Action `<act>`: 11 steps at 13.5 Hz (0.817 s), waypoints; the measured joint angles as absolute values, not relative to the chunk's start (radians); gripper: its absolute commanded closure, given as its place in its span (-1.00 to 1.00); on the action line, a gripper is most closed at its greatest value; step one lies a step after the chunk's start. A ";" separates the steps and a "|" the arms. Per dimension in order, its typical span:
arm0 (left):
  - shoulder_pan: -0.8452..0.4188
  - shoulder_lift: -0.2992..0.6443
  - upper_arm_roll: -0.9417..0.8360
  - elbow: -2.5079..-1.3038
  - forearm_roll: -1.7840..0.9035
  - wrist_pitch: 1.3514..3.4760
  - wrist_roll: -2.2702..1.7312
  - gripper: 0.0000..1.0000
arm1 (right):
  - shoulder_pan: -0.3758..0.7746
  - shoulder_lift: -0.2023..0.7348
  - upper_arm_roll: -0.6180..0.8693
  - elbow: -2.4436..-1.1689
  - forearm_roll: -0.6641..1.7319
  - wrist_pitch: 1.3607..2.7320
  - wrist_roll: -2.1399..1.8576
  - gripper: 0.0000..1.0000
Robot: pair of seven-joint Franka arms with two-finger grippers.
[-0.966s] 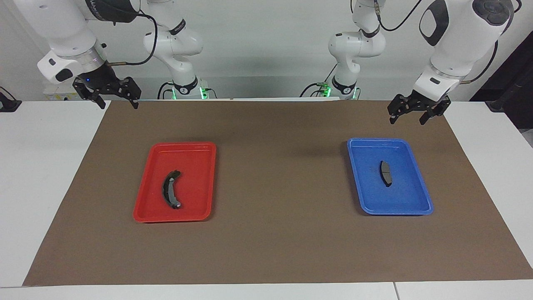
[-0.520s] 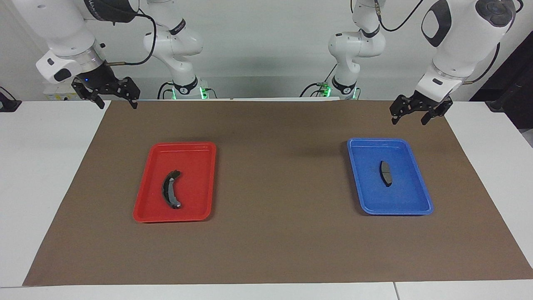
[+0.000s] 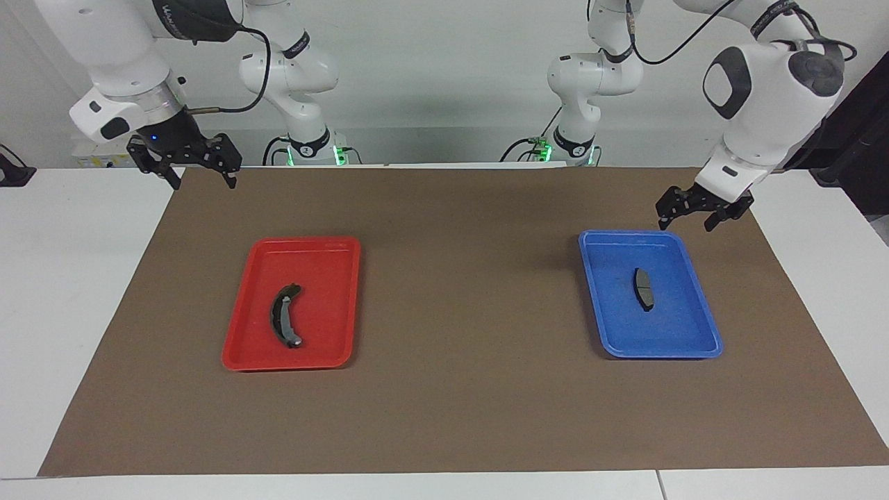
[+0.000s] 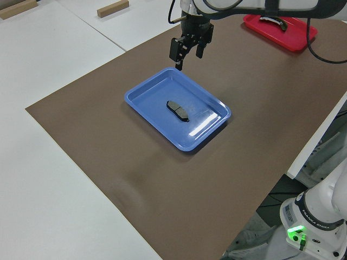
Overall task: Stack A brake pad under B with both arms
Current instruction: 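Close the left gripper and the right gripper on the two brake pads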
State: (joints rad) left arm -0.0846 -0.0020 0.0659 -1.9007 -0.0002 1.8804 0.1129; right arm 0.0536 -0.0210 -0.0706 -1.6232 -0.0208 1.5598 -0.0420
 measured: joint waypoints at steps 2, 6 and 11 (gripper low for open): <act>-0.084 0.005 0.076 -1.975 0.000 1.990 0.114 -0.89 | 0.054 0.025 -0.044 -1.630 -0.021 1.619 -0.032 -1.00; -0.084 0.031 0.080 -2.150 0.000 2.243 0.116 -0.89 | 0.055 0.152 -0.006 -1.678 -0.020 1.805 0.001 -1.00; -0.084 0.109 0.080 -2.267 0.000 2.457 0.116 -0.88 | 0.055 0.202 0.021 -1.871 -0.020 2.067 0.018 -1.00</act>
State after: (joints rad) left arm -0.0845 0.1088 0.0798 -2.2674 -0.0002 2.4568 0.1157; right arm 0.0545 0.2021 0.0214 -1.8710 -0.0197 2.0670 0.0184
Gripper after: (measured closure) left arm 0.053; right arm 0.000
